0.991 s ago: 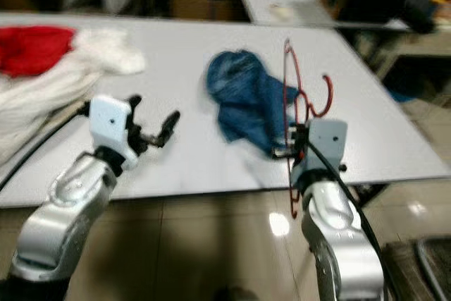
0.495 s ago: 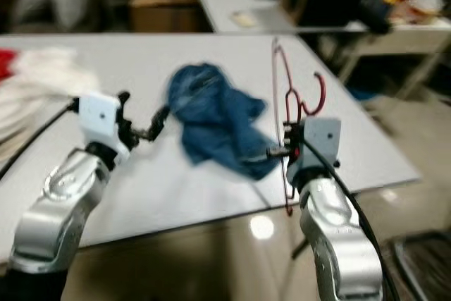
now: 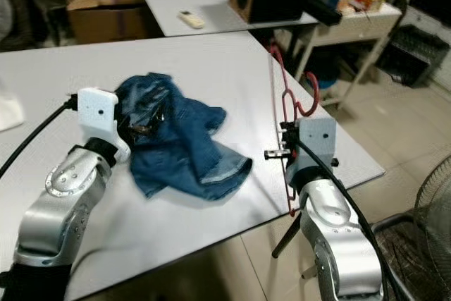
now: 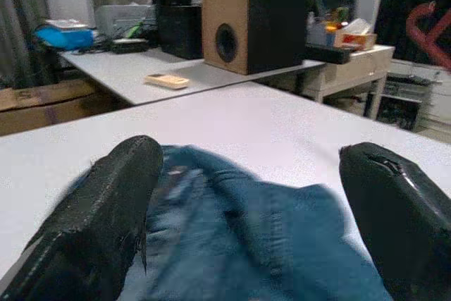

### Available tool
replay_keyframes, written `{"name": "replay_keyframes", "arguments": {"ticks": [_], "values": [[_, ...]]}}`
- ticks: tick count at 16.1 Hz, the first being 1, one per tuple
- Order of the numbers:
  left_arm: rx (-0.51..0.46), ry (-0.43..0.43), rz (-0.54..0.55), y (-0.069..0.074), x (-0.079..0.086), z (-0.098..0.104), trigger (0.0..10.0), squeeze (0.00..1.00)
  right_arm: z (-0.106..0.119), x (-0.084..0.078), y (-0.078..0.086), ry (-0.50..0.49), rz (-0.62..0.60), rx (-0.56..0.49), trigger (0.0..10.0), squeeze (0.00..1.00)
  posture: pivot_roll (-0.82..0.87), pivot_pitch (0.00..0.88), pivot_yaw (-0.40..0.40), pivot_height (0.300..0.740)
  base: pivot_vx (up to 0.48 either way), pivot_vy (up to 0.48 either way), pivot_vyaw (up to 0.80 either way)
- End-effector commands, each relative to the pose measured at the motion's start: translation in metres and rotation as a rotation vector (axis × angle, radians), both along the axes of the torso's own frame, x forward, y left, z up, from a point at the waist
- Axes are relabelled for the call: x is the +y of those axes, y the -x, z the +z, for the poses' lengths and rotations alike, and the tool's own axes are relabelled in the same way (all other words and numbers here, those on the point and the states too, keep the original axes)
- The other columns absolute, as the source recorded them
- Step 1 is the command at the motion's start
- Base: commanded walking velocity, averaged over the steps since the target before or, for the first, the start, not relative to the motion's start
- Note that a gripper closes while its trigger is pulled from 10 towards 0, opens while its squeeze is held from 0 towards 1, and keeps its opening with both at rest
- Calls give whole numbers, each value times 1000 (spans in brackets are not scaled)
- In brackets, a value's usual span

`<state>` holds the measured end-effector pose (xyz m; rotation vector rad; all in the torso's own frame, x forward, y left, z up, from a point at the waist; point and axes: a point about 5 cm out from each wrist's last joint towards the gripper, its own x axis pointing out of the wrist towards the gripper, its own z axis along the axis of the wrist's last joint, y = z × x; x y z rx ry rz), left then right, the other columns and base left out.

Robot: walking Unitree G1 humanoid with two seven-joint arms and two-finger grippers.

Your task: Hang hanger

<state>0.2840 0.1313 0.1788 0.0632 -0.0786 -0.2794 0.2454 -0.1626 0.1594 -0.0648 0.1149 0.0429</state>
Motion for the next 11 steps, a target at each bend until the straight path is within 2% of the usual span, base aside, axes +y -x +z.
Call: {"name": "replay_keyframes", "arguments": {"ticks": [1,2,4,8,10,11], "values": [[-7,-1,-16,-2,-4,1,10000,0,0,-4,-1,16,-16,-6,10000,0,-5,14,-65,740,0,0,0],[-8,-1,-17,-2,-3,2,10000,0,-1,-3,-1,18,-14,-8,10000,0,-5,14,-63,740,0,0,0],[-10,-6,-22,-4,-2,2,10000,0,-1,-3,-1,21,-16,-8,10000,0,-4,8,-60,740,0,322,0],[-8,-14,-29,-6,-3,1,10000,0,-4,-2,0,-5,-25,5,10000,0,-3,2,-53,740,0,410,0],[-9,-18,-32,-6,-3,1,10000,0,-4,-3,0,-9,-28,5,10000,0,-3,1,-52,740,0,420,-800],[-30,-58,-20,-8,-2,3,10000,0,-4,-3,0,-8,-32,2,10000,0,-5,2,-49,740,0,0,-800]]}}
